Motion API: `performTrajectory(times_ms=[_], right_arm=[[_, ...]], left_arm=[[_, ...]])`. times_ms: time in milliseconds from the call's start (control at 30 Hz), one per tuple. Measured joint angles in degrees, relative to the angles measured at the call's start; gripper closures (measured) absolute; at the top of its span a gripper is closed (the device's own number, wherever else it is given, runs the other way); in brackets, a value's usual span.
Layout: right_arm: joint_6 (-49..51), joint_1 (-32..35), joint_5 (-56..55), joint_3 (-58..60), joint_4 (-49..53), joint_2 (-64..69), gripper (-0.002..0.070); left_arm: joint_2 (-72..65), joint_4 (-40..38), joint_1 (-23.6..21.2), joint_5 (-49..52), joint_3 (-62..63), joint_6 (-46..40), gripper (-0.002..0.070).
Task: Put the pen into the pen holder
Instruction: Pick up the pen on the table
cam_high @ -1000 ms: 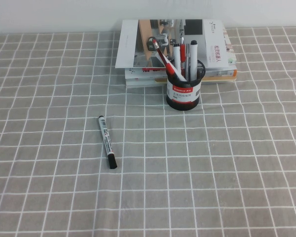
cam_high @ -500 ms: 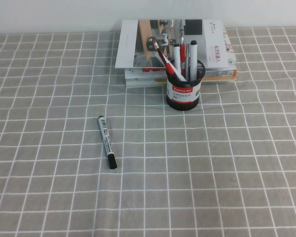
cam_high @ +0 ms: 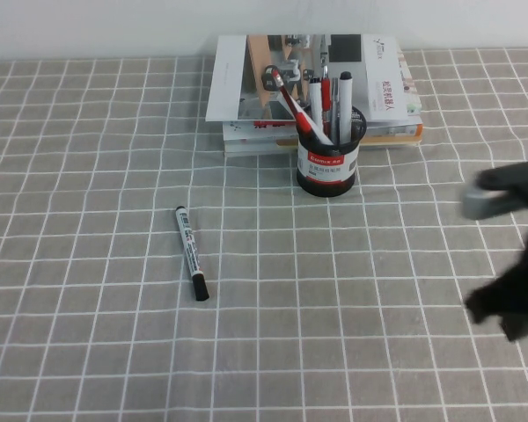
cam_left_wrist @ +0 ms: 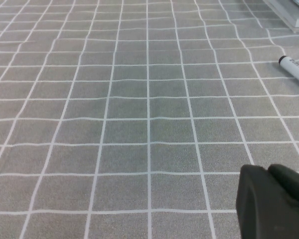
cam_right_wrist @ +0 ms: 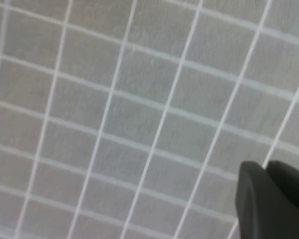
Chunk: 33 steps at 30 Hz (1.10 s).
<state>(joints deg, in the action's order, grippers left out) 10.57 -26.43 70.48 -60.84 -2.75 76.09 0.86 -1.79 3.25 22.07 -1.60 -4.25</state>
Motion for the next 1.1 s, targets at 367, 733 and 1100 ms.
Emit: performTrajectory(times_ms=[367,733,1100], right_arm=[[0.8,-14.0,-0.1,-30.9,5.1,27.8,0.0688],[-0.9,-20.3,-0.1,-60.4,4.6,50.8,0.0496],[-0.9,-22.8,0.2,-78.8,5.0,65.2,0.0318]], left_arm=[[0.0,0.0,0.0,0.0,0.0,0.0,0.0678],[0.0,0.0,0.0,0.0,0.0,0.0,0.0678],[0.0,0.0,0.0,0.0,0.0,0.0,0.0678]])
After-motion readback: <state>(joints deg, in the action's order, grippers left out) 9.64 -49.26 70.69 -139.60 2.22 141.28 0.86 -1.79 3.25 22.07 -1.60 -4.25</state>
